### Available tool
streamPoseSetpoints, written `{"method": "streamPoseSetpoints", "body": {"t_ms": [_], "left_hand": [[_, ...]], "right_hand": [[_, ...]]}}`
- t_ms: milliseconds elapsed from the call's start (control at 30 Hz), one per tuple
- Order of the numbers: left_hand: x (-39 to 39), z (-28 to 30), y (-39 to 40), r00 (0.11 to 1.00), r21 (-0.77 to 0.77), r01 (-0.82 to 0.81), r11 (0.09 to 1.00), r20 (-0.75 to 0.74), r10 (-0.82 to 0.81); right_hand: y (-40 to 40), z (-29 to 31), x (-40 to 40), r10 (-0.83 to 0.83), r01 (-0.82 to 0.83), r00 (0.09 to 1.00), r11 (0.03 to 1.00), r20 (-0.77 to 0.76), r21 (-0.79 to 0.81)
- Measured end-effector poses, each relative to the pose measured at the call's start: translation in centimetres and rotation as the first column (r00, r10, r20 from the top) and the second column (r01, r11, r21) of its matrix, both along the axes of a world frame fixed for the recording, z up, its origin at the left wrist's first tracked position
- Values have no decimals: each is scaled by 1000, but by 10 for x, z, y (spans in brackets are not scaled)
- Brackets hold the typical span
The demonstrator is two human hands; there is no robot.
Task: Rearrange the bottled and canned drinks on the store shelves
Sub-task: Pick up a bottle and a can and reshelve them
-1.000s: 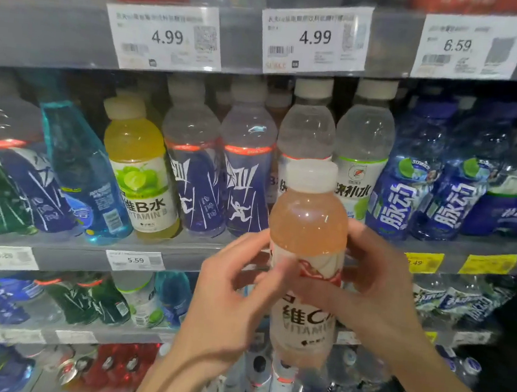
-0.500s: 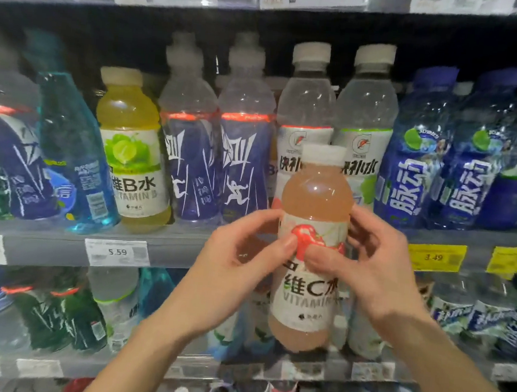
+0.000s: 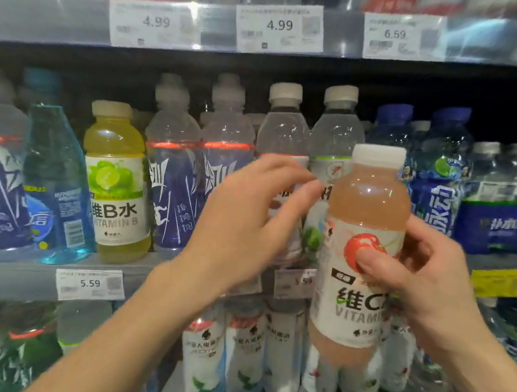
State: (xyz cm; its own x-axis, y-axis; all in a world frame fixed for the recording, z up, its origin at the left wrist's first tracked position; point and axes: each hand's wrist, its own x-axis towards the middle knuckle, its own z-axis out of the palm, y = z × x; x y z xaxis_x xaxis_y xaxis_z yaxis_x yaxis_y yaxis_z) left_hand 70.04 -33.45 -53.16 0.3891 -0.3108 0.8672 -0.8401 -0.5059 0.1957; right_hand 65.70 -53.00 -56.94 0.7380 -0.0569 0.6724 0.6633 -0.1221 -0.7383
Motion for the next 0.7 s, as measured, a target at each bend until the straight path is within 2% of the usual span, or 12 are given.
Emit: {"method": "streamPoseSetpoints", "body": {"t_ms": [67, 133, 167, 300, 367, 600, 700], "left_hand": [[10, 36, -15, 974, 72, -200, 977, 123, 191], [22, 64, -34, 934, 161, -355, 921, 105, 342], [28, 75, -42, 924, 205, -382, 901, 69, 376], [48, 96, -70, 922, 294, -292, 910, -167, 349], [51, 98, -78, 910, 322, -275, 906, -216, 353], [32, 82, -73, 930, 92, -303, 949, -191, 315], [14, 68, -63, 966, -35, -235, 971, -121, 230]], "right_hand": [[-10, 3, 0, -50, 50, 999, 998, 1, 32], [-19, 2, 1, -84, 84, 996, 995, -5, 56], [-22, 2, 0, -93, 93, 996, 994, -6, 63], [-29, 1, -1, -103, 104, 995, 991, -11, 87], [-32, 1, -3, -103, 103, 995, 990, -4, 95], [-44, -1, -6, -129, 124, 991, 984, 29, 124], [-48, 0, -5, -135, 124, 989, 977, 54, 171]]}}
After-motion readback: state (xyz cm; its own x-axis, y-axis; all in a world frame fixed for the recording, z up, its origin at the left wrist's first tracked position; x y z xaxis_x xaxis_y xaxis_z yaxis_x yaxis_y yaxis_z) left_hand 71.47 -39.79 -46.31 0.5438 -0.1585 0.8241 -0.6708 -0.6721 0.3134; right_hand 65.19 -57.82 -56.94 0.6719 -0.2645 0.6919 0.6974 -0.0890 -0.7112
